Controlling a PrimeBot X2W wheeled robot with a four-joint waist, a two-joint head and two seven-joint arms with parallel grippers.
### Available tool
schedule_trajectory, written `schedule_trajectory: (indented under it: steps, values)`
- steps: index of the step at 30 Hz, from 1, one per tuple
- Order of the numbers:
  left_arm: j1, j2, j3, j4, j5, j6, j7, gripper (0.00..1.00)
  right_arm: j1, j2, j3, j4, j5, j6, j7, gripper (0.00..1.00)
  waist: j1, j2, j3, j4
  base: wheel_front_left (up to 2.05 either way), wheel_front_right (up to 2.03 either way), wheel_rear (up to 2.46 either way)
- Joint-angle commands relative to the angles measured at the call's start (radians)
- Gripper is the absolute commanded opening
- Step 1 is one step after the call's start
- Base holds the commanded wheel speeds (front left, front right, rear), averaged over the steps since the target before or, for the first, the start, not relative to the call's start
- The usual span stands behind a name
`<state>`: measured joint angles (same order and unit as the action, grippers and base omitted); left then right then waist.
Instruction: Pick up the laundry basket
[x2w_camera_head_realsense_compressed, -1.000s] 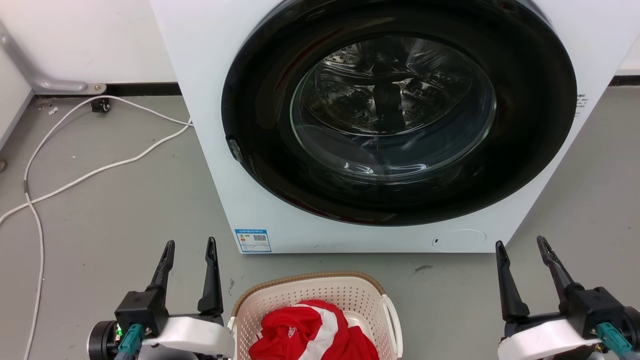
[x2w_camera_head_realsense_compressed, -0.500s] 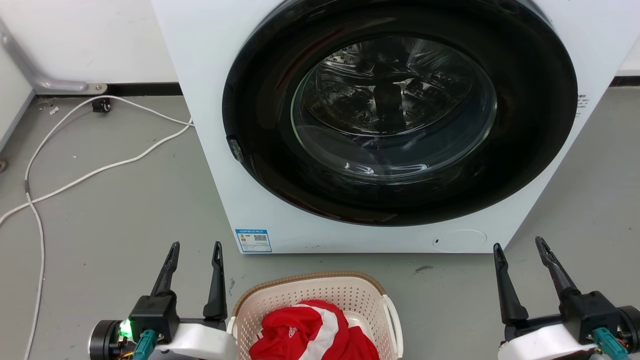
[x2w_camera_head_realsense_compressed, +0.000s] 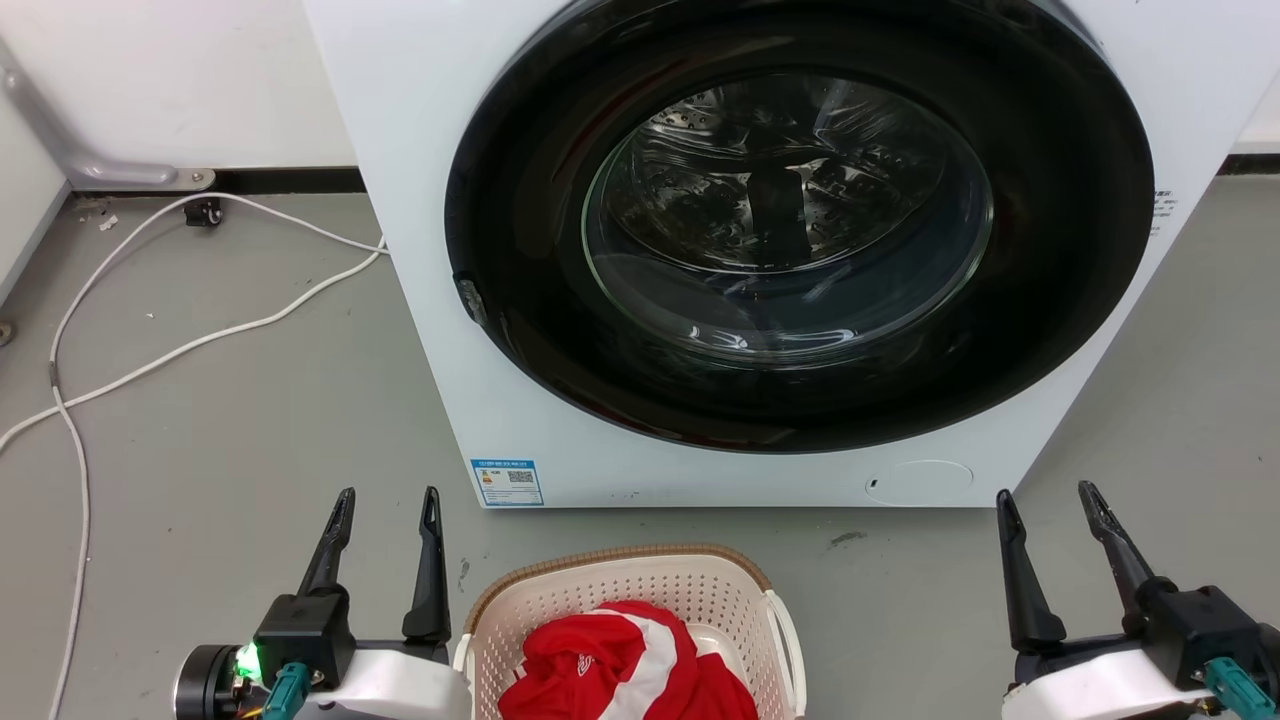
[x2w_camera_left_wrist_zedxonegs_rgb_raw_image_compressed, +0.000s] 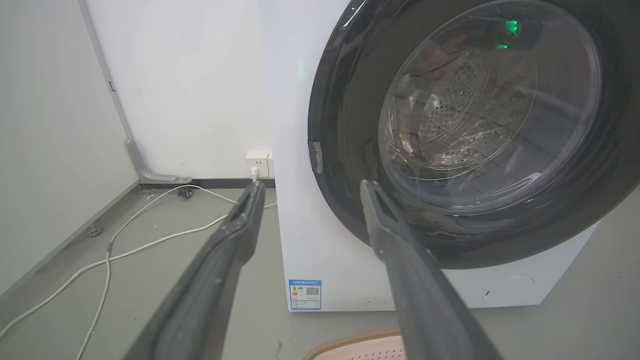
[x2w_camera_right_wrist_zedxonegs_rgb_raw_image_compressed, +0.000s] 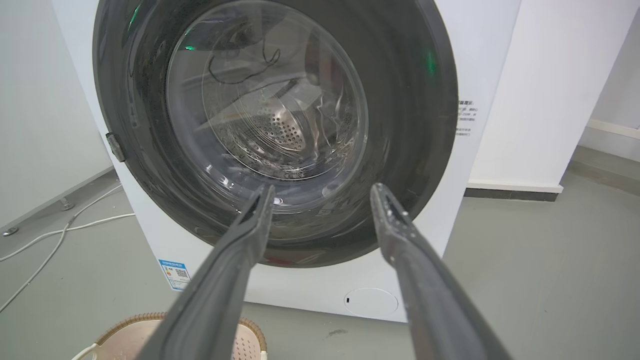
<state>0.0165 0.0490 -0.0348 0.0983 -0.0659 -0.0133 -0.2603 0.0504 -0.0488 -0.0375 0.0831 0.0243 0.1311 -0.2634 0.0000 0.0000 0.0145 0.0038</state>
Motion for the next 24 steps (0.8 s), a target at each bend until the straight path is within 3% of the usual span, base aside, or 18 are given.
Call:
schedule_trajectory:
  steps: [1,24]
  values:
    - [0.01,0.002,0.001,-0.001,-0.002,0.003,-0.008,1.0,0.011,-0.003,-0.002,0.003,0.008,-0.001,-0.002,1.0,0.0,0.0,0.0,0.0,0.0,0.0,0.0]
    - [0.007,0.002,0.002,0.005,-0.008,0.005,-0.007,1.0,0.006,-0.003,0.007,0.01,0.02,-0.001,-0.002,1.0,0.0,0.0,0.006,0.002,0.0,0.0,0.0]
